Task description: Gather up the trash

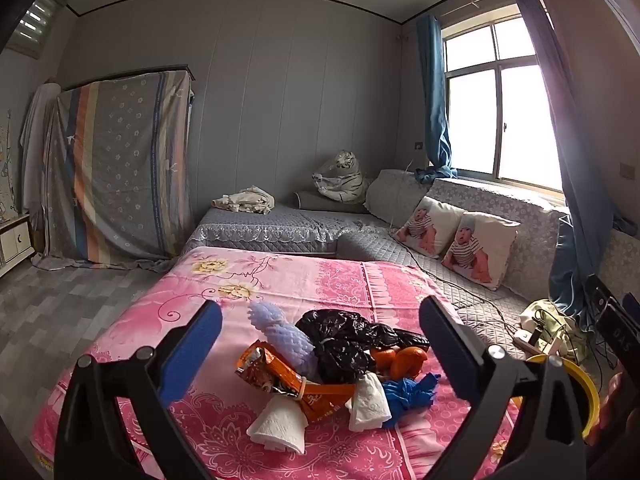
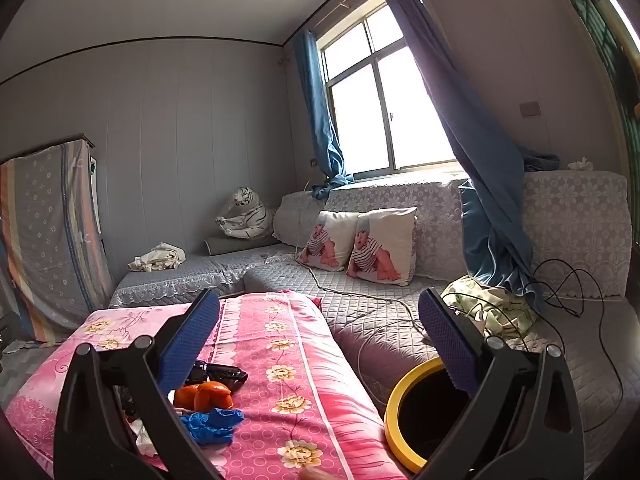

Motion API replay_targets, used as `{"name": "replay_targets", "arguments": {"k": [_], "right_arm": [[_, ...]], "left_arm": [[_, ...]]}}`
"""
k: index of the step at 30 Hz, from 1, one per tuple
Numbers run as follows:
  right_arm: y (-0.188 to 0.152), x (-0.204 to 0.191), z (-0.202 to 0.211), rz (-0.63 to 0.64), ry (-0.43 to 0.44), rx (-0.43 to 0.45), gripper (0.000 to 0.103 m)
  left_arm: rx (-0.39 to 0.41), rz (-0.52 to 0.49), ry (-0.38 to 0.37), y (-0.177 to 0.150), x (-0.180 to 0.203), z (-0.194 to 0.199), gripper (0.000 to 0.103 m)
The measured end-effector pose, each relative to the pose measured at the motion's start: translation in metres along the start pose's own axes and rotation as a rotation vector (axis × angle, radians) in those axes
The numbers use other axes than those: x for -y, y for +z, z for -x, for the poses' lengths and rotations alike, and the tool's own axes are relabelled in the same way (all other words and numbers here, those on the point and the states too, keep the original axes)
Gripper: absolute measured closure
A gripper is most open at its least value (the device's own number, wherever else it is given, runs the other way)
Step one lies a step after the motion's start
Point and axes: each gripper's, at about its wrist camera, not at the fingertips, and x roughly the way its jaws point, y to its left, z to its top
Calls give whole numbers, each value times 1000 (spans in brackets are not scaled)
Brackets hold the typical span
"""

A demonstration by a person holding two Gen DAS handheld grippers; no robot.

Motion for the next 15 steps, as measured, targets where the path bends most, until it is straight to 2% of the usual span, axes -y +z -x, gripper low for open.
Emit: {"name": "replay_targets", "arguments": {"k": [8, 15], "right_arm": [[0, 1, 0, 3, -2, -5, 8], [0, 0, 0, 2, -2, -4, 8]], "left_arm": [[-9, -2, 3, 3, 7, -3, 8], [-4, 3, -1, 3, 0, -2, 8]]}}
